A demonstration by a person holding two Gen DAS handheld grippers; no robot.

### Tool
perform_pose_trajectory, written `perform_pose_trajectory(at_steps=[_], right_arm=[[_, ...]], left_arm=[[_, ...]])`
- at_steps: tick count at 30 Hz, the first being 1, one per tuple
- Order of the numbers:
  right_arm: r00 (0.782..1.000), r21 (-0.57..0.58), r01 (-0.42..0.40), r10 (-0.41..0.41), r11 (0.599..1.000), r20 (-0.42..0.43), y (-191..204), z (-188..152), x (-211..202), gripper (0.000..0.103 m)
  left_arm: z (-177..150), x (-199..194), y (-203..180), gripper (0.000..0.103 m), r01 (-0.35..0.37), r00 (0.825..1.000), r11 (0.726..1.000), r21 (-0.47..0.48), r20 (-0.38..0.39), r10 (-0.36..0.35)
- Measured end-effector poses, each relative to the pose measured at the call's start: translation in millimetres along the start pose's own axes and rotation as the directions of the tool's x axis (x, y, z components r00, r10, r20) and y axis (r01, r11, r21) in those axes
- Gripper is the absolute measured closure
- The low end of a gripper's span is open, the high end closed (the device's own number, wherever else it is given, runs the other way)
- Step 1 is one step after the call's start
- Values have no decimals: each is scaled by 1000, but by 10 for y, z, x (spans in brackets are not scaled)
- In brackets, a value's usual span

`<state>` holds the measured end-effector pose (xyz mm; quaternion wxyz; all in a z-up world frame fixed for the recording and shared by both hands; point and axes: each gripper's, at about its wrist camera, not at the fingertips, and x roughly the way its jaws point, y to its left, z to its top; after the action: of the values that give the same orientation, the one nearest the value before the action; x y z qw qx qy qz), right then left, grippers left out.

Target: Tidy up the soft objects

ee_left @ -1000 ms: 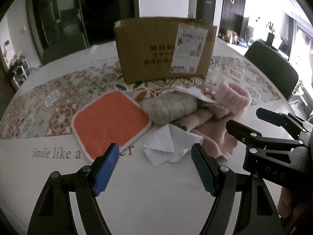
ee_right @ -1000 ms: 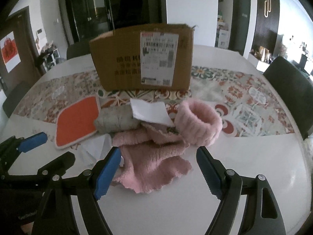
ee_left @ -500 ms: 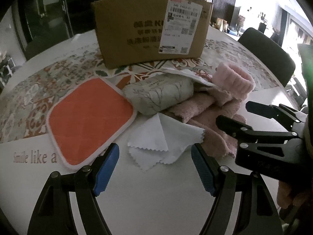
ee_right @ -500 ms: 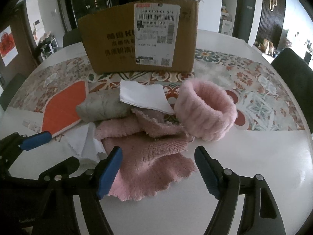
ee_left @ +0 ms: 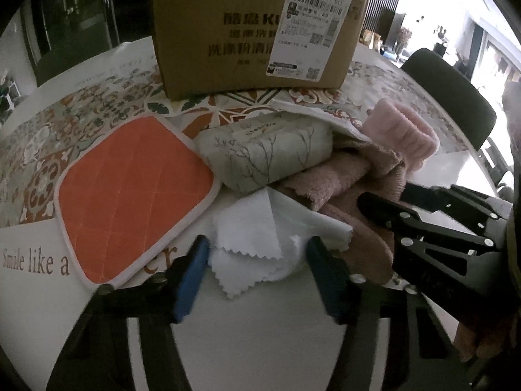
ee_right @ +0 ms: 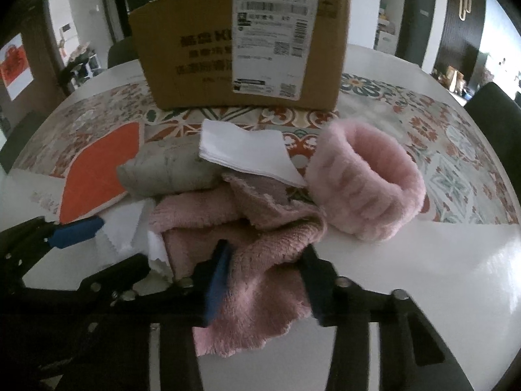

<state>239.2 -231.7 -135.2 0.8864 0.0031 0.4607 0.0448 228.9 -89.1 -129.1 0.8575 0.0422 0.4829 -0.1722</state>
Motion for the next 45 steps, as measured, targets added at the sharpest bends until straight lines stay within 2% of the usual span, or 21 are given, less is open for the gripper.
perform_pose_trajectory(at_steps=[1,2,3,5,8,18,26,45], right_arm=[[1000,-1,-7,7,1000,1,7,3,-2,75],[1000,-1,-15,15,1000,1,11,3,-4,80],[1000,2,-24,24,1000,1,15,3,-6,81],[999,13,-43,43,999,-2,17,-1,-14,85],[997,37,-76,76,996,5,12,-12,-68,87],[988,29,-131,129,991,81,117,7,-429,87],[978,38,-148,140,988,152,121,57,-724,88],[938,30,-149,132,988,321,135,186,-1458,88]], left_arm=[[1,-5,13,56,11,1000,1000,-4,6,-11],[-3,-9,21,65,19,1000,1000,-8,9,-19],[-1,-10,30,75,24,1000,1000,-13,10,-24],[-4,-9,44,86,36,999,999,-24,10,-35],[-21,-42,51,91,46,999,998,-35,23,-45],[-29,-415,16,93,50,992,998,-26,121,-47],[5,-749,-44,93,17,979,1000,-12,202,-14],[107,-1448,-153,93,-26,930,1000,-10,366,28]])
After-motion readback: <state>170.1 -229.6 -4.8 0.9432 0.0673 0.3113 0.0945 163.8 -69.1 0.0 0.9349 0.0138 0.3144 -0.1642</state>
